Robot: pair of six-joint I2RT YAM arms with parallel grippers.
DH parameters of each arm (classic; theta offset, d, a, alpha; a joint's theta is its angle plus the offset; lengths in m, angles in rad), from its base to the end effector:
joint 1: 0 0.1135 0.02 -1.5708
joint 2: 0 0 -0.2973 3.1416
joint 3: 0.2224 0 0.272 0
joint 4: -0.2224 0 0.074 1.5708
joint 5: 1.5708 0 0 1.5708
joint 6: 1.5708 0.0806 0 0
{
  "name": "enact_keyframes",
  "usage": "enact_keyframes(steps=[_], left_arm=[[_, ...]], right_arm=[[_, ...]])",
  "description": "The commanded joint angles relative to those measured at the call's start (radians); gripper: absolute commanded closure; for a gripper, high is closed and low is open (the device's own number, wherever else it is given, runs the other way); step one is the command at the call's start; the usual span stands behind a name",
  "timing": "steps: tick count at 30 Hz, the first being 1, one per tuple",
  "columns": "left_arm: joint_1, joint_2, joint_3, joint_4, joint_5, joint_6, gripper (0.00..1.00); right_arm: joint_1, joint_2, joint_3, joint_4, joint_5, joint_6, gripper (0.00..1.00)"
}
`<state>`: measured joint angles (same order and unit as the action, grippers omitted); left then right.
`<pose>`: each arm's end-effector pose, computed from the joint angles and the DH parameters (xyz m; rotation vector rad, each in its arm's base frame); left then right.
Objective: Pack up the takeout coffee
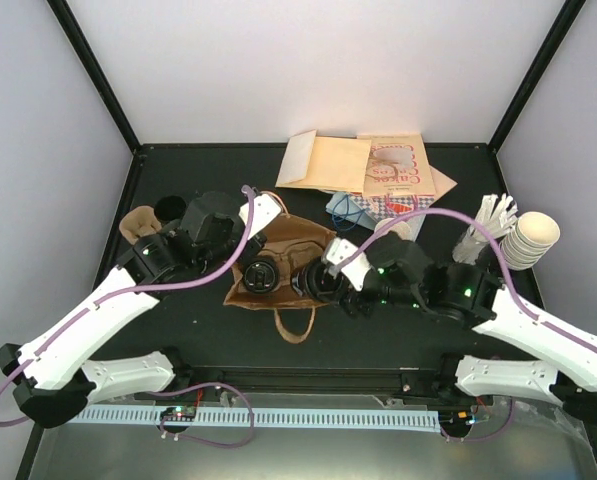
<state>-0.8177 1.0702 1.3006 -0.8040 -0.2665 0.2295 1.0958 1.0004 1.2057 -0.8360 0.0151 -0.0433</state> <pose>0.1860 -0.1674 0.4110 0.9246 1.9104 -0.0625 0.1071 0.2056 0.3854 -1.2117 1.9084 0.5621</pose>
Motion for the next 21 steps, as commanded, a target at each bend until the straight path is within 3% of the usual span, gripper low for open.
enact_keyframes(steps=[1, 10, 15, 21], left_arm=[[-0.036, -0.035, -0.024, 0.057, 0.013, -0.003, 0.98], [-0.148, -0.080, -0.088, 0.114, -0.163, 0.044, 0.99], [-0.192, -0.121, -0.126, 0.185, -0.238, 0.108, 0.98], [-0.257, -0.145, -0.151, 0.158, -0.178, 0.105, 0.98]], right_arm=[[0.110, -0.009, -0.069, 0.039, 0.100, 0.006, 0.45], [0.364, 0.069, -0.173, 0.056, 0.298, -0.021, 0.43], [0.388, 0.108, -0.206, 0.120, 0.396, -0.067, 0.43], [0.388, 0.156, -0.217, 0.146, 0.664, -0.069, 0.43]])
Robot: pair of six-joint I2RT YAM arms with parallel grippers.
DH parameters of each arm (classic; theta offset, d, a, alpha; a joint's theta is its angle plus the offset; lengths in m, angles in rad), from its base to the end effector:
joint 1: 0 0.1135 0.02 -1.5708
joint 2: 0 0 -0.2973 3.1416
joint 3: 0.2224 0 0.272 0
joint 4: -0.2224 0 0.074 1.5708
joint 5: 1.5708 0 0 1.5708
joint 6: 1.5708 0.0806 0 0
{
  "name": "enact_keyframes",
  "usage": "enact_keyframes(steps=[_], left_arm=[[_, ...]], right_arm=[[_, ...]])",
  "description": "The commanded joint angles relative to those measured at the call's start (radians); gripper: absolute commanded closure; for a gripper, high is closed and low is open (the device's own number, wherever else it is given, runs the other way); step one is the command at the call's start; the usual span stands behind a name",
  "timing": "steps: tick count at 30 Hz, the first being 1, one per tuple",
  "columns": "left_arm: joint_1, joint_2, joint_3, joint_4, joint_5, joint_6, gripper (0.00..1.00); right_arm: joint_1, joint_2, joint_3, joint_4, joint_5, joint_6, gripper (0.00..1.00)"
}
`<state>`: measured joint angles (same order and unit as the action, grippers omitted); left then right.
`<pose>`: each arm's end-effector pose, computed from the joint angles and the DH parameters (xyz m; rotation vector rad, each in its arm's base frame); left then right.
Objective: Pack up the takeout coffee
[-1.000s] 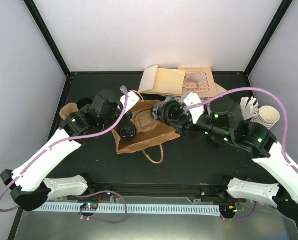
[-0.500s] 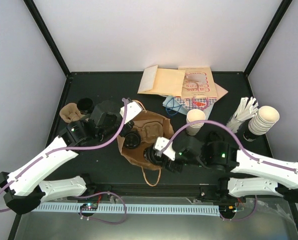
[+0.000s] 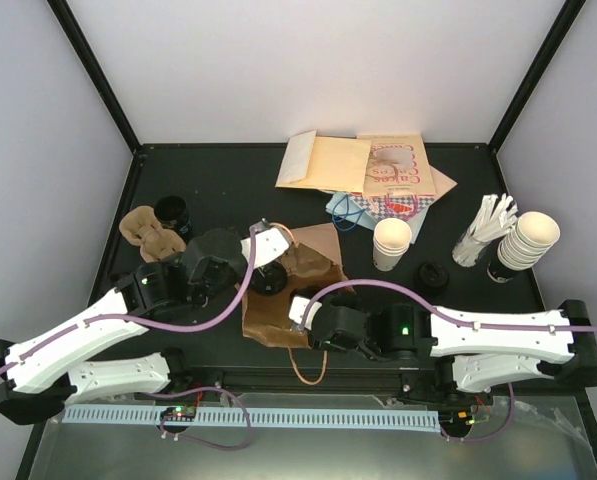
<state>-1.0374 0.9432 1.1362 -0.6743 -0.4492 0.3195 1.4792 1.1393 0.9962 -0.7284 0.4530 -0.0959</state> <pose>0.1442 -0.1753 0.3960 1.0303 1.7153 0.0021 0.0590 0.2568 0.2930 -1.5097 1.7789 0.1280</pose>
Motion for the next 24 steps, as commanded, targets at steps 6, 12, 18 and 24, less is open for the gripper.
enact_keyframes(steps=[6, 12, 18, 24], left_arm=[[-0.062, 0.037, 0.056, -0.068, 0.078, -0.073, 0.96], [-0.078, 0.052, 0.061, -0.064, 0.083, -0.116, 0.96], [-0.089, 0.033, 0.071, -0.060, 0.108, -0.134, 0.96], [-0.090, 0.029, 0.088, -0.060, 0.137, -0.154, 0.93]], right_arm=[[0.004, 0.024, -0.019, 0.066, 0.332, -0.046, 0.43], [0.001, 0.013, -0.076, 0.160, 0.397, -0.024, 0.44], [-0.010, 0.022, -0.103, 0.149, 0.391, 0.085, 0.45], [-0.012, 0.028, -0.157, 0.188, 0.311, 0.092, 0.45]])
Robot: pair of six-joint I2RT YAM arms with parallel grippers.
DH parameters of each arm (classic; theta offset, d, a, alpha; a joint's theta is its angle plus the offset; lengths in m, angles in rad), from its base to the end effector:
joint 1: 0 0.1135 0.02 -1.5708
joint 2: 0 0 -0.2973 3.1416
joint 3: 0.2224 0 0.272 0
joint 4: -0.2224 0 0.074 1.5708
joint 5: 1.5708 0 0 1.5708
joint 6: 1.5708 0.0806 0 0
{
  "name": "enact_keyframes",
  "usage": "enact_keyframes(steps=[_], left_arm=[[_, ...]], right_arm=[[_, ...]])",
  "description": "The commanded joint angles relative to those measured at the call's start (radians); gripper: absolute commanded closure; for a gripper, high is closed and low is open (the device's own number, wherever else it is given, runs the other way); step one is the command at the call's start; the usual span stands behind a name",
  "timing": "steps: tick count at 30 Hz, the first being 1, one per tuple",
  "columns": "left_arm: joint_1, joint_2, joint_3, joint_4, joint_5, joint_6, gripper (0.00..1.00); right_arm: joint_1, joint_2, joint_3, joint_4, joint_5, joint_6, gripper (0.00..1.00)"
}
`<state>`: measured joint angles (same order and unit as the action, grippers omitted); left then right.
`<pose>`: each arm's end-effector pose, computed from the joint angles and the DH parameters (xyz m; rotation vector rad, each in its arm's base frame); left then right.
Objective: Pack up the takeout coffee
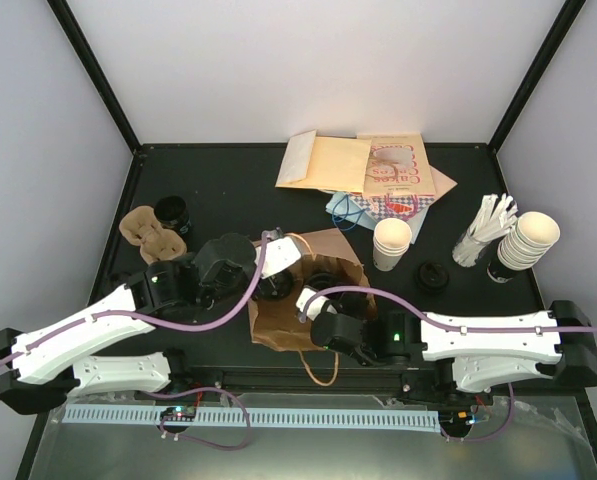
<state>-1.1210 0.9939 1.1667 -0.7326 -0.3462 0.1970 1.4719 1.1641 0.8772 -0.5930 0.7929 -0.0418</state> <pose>0.1272 -0.2005 0.3878 1.1197 1.7759 -0.1884 0.0825 0.2501 0.2684 -1.2252 1.7631 -0.1701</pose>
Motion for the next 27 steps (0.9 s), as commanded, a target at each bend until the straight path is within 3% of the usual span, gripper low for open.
enact_keyframes(steps=[1, 8, 11, 15, 18, 22, 27], left_arm=[[-0.007, -0.020, 0.063, -0.009, 0.041, -0.035, 0.88], [-0.005, -0.056, 0.143, -0.042, 0.104, -0.126, 0.34], [-0.004, -0.104, 0.176, -0.024, 0.139, -0.168, 0.20], [0.022, -0.169, 0.214, 0.021, 0.207, -0.229, 0.11], [0.105, -0.189, 0.250, 0.014, 0.228, -0.289, 0.07], [0.395, -0.087, 0.318, -0.106, 0.401, -0.348, 0.07], [0.736, 0.073, 0.268, -0.137, 0.674, -0.395, 0.07]], right_arm=[[-0.003, 0.002, -0.044, 0.059, -0.029, 0.039, 0.45], [-0.005, -0.013, -0.081, 0.095, -0.036, 0.015, 0.46], [-0.006, -0.024, -0.097, 0.110, -0.041, 0.006, 0.46], [-0.013, -0.061, -0.120, 0.137, -0.057, -0.020, 0.46], [-0.020, -0.101, -0.150, 0.167, -0.086, -0.063, 0.46], [-0.030, -0.134, -0.176, 0.189, -0.129, -0.140, 0.46], [-0.046, -0.125, -0.175, 0.187, -0.150, -0.236, 0.46]])
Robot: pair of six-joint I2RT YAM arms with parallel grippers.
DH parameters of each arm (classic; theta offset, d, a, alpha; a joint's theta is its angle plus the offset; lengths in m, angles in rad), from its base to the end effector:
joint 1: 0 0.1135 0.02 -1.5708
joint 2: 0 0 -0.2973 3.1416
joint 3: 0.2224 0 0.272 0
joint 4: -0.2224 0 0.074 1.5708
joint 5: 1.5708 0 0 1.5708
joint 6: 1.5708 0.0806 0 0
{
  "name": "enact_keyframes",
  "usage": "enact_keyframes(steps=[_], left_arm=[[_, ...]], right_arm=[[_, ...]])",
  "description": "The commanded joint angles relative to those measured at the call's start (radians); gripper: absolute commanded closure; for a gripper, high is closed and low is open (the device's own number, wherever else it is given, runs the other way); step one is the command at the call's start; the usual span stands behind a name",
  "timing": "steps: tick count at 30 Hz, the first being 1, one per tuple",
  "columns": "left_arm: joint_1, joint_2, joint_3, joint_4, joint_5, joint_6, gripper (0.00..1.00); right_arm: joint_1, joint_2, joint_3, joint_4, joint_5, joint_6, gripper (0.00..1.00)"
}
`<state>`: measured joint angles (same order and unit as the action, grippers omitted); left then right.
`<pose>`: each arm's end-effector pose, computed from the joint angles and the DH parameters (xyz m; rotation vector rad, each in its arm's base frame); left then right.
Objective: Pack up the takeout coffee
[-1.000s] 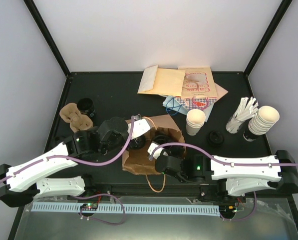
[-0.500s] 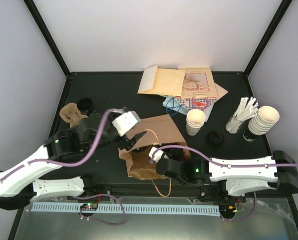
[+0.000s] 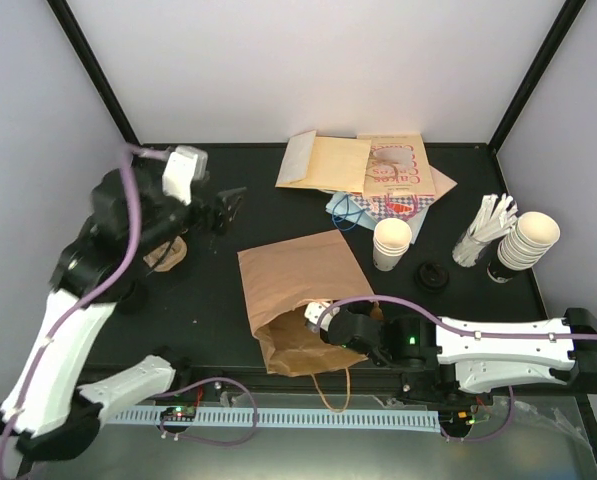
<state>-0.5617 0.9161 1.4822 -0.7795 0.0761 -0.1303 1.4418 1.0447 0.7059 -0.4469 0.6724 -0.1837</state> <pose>0.1504 -0.1019 0.5096 0.4437 1.7640 -0.5624 0.0804 0.2293 0.2421 -1.3387 1.6930 -0.0832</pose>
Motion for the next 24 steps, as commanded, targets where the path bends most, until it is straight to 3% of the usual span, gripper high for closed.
enact_keyframes(steps=[1, 6, 13, 18, 24], left_arm=[[0.210, 0.195, -0.057, -0.086, 0.279, -0.066, 0.07], [0.274, 0.464, -0.036, -0.030, 0.352, 0.005, 0.07], [0.305, 0.890, 0.233, -0.152, 0.456, 0.053, 0.12], [0.298, 1.051, 0.267, -0.068, 0.628, 0.052, 0.16], [0.296, 1.192, 0.347, -0.073, 0.707, 0.062, 0.20]], right_arm=[[-0.018, -0.002, -0.006, 0.042, -0.027, -0.109, 0.46], [-0.026, 0.014, -0.013, 0.057, -0.007, -0.198, 0.45], [-0.050, 0.040, -0.027, 0.110, 0.005, -0.325, 0.45], [-0.109, 0.065, -0.014, 0.117, -0.071, -0.398, 0.45], [-0.144, 0.126, 0.035, 0.118, -0.080, -0.426, 0.46]])
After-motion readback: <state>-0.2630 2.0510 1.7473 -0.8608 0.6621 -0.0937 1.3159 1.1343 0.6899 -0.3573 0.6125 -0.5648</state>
